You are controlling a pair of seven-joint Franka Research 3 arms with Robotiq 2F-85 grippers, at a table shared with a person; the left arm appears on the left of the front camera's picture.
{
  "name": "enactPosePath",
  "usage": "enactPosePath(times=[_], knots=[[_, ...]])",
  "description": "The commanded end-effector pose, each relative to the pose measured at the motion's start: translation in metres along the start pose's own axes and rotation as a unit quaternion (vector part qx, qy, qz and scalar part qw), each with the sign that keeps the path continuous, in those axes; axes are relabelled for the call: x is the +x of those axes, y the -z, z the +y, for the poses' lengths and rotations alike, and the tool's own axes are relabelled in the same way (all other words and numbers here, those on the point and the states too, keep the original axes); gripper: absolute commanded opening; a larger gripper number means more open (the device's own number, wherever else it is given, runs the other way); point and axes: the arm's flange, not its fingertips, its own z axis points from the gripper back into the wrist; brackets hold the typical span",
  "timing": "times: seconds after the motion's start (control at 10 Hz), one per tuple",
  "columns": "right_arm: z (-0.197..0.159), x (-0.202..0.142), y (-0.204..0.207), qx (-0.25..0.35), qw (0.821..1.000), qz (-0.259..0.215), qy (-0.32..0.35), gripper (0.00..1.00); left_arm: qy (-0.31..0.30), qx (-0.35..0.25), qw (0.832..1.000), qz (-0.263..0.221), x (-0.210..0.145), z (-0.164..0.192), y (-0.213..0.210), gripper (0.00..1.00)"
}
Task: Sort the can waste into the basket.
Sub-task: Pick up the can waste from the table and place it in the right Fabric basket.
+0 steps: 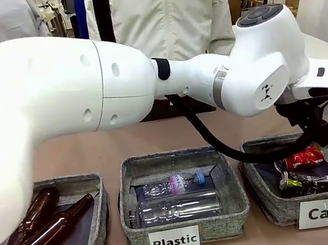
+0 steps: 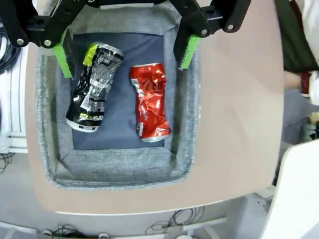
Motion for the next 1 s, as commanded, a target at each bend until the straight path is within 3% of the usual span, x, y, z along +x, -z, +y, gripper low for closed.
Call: enactPosePath(times=[0.0, 0.2, 0.5, 0.6, 0.7, 0.8, 0.9], knots=[[0.000, 0.003, 0.005, 0.012, 1.000, 0.024, 0.000, 1.00, -0.017, -0.019, 1.000, 0.005, -0.013, 0.007, -0.038, 1.00], [-0.013, 0.023, 0.054, -0.006, 0.997, 0.057, 0.041, 1.00, -0.043, -0.015, 0.999, -0.008, -0.048, 0.027, -0.109, 1.00], [-0.034, 0.035, 0.170, -0.030, 0.981, 0.174, 0.085, 1.00, -0.130, 0.021, 0.991, 0.033, -0.168, 0.035, -0.212, 1.00], [-0.036, 0.030, 0.211, -0.014, 0.972, 0.211, 0.099, 1.00, -0.177, 0.040, 0.982, 0.046, -0.212, 0.032, -0.242, 1.00], [-0.039, 0.024, 0.251, -0.004, 0.964, 0.238, 0.117, 1.00, -0.221, 0.037, 0.974, 0.018, -0.259, 0.036, -0.271, 1.00], [-0.036, 0.014, 0.279, 0.003, 0.959, 0.253, 0.126, 1.00, -0.261, 0.030, 0.965, 0.001, -0.298, 0.039, -0.296, 1.00], [-0.030, 0.003, 0.303, 0.026, 0.954, 0.267, 0.133, 1.00, -0.309, 0.020, 0.951, 0.014, -0.333, 0.045, -0.316, 1.00]])
